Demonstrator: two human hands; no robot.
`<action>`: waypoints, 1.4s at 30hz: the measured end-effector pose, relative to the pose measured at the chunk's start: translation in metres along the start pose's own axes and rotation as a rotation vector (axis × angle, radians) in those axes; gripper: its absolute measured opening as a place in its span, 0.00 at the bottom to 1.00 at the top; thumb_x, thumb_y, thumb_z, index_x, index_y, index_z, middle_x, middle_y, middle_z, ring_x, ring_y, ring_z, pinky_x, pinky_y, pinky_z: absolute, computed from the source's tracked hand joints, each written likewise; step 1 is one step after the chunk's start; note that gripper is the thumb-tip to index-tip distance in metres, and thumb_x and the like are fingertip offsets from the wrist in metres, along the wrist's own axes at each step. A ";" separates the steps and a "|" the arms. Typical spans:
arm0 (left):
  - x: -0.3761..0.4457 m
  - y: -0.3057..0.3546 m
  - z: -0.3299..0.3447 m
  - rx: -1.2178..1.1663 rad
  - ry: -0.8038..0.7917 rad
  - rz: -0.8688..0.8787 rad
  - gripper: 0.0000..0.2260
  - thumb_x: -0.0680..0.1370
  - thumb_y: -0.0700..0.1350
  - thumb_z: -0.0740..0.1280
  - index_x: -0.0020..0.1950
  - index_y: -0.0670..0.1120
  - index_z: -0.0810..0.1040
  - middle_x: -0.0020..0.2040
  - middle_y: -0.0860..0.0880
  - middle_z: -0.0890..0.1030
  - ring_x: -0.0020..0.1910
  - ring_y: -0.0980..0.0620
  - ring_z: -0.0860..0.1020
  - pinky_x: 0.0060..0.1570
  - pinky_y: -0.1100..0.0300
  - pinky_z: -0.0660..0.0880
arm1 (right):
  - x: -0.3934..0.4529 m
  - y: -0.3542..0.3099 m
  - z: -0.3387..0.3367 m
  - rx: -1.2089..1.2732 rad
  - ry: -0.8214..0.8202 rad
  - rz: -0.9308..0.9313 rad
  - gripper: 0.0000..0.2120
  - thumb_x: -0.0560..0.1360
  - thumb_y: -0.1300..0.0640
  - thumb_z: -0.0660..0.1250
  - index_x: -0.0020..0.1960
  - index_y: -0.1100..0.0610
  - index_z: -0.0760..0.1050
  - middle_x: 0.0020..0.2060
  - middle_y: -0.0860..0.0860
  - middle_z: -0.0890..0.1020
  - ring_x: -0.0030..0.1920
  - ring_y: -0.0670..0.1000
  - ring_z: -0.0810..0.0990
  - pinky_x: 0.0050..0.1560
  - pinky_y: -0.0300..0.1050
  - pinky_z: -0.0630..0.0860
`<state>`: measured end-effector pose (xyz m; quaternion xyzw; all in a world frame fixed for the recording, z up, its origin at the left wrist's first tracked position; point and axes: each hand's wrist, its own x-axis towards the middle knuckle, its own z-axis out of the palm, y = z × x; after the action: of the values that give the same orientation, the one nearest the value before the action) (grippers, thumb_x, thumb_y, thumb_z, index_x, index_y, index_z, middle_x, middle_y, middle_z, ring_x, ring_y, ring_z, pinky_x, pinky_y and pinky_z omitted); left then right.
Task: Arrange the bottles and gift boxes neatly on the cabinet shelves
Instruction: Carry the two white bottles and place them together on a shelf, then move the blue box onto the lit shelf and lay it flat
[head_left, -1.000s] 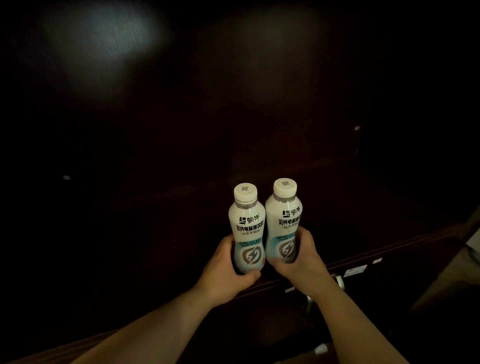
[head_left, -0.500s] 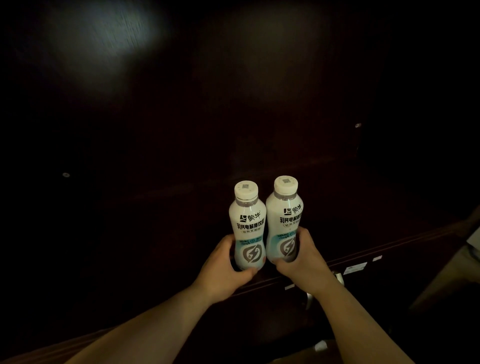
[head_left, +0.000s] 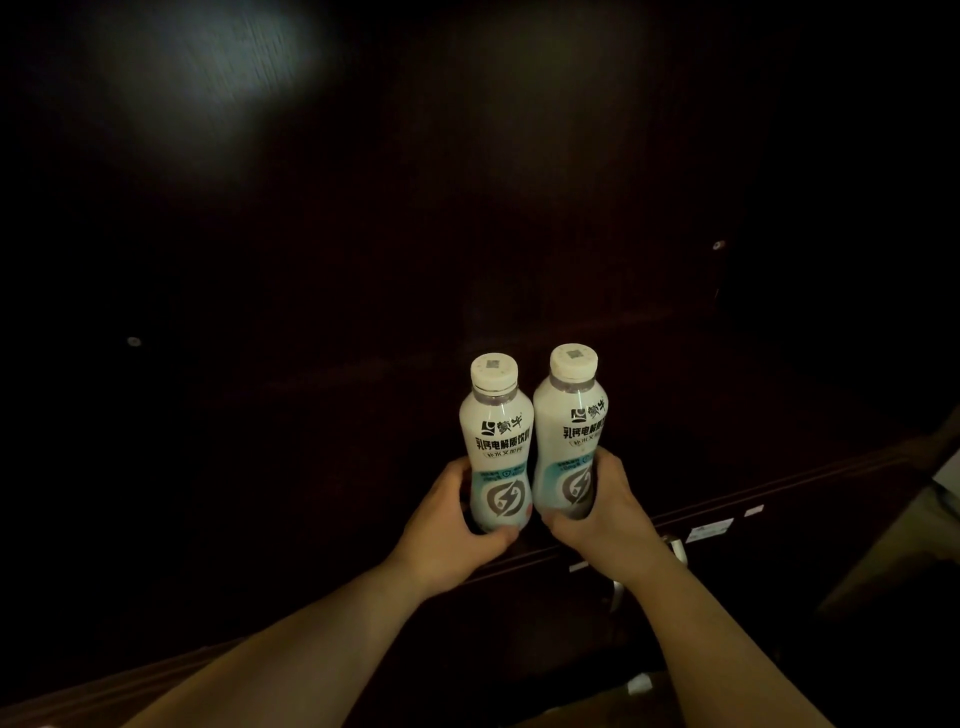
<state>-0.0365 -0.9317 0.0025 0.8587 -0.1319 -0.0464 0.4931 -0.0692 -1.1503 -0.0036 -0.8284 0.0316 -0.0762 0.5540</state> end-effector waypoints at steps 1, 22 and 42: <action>0.000 0.000 0.000 0.003 -0.001 -0.002 0.42 0.63 0.57 0.79 0.73 0.56 0.65 0.64 0.60 0.75 0.61 0.62 0.76 0.60 0.62 0.75 | 0.000 0.000 0.000 0.000 0.001 -0.002 0.37 0.66 0.52 0.81 0.61 0.31 0.60 0.64 0.44 0.72 0.59 0.40 0.77 0.51 0.32 0.74; -0.034 0.007 -0.016 0.016 0.017 -0.127 0.47 0.66 0.66 0.74 0.78 0.54 0.57 0.73 0.54 0.68 0.70 0.57 0.68 0.65 0.61 0.66 | -0.036 -0.002 0.012 0.085 0.255 0.088 0.51 0.65 0.43 0.81 0.78 0.43 0.54 0.75 0.47 0.64 0.72 0.46 0.65 0.64 0.45 0.66; -0.368 0.059 -0.357 1.076 0.337 0.241 0.34 0.78 0.69 0.55 0.80 0.53 0.63 0.79 0.48 0.66 0.79 0.39 0.59 0.74 0.41 0.59 | -0.230 -0.292 0.235 -0.430 0.080 -0.631 0.41 0.73 0.36 0.64 0.79 0.44 0.50 0.79 0.43 0.49 0.79 0.51 0.46 0.75 0.57 0.54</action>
<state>-0.3256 -0.5619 0.2162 0.9631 -0.1535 0.2210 0.0029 -0.2677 -0.7916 0.1570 -0.8911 -0.1880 -0.2669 0.3151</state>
